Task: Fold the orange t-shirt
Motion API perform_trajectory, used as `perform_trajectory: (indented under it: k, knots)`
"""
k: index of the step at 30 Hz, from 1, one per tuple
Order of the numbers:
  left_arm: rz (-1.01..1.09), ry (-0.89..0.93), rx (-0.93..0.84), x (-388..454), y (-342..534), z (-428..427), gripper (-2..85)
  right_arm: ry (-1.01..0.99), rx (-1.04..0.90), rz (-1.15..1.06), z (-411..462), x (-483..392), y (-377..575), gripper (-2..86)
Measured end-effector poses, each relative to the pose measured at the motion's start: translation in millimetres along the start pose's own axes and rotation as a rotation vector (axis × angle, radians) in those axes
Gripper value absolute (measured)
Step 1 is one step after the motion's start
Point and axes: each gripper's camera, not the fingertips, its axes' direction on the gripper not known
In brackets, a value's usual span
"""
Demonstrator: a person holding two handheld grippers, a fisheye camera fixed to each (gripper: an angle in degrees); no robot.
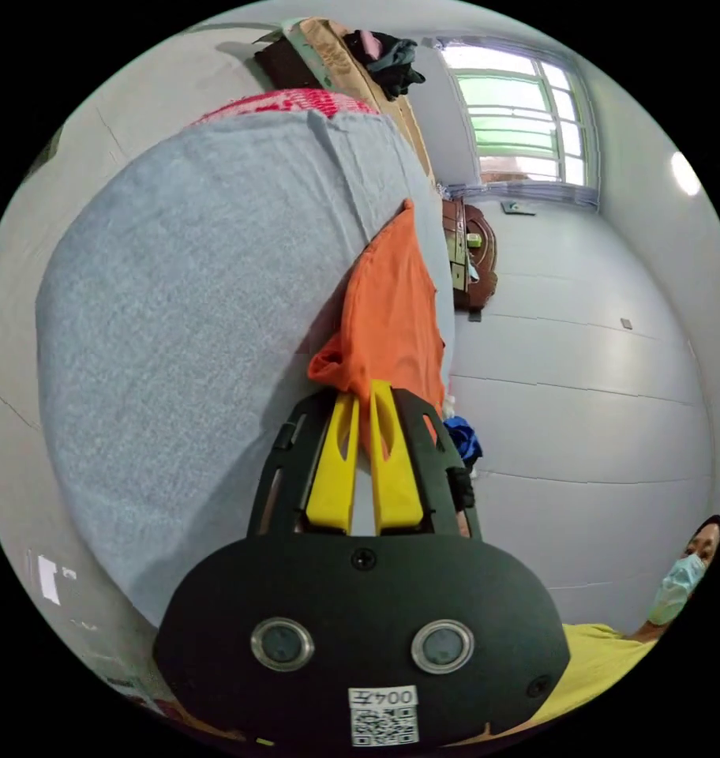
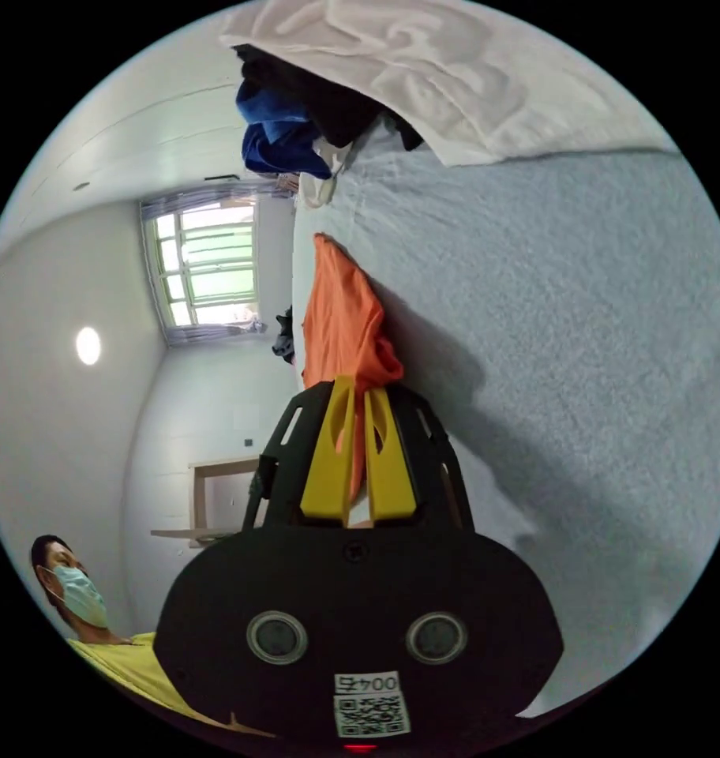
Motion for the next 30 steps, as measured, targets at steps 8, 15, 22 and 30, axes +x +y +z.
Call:
perform_trajectory:
  k: [8,15,22,30]
  knots:
    - [0.077,-0.126,-0.102,24,66,-6,3.7,0.158,-0.124,-0.127,-29,-44,58,-0.4]
    - [0.110,-0.245,-0.196,4,179,15,3.7,0.309,-0.211,-0.139,-46,-23,131,0.2]
    - [0.113,-0.334,-0.085,0,231,7,2.7,0.670,-0.315,-0.339,-16,-74,164,3.5]
    - [0.449,-0.544,-0.091,77,308,61,2.3,0.818,-0.623,-0.769,145,-179,218,8.2]
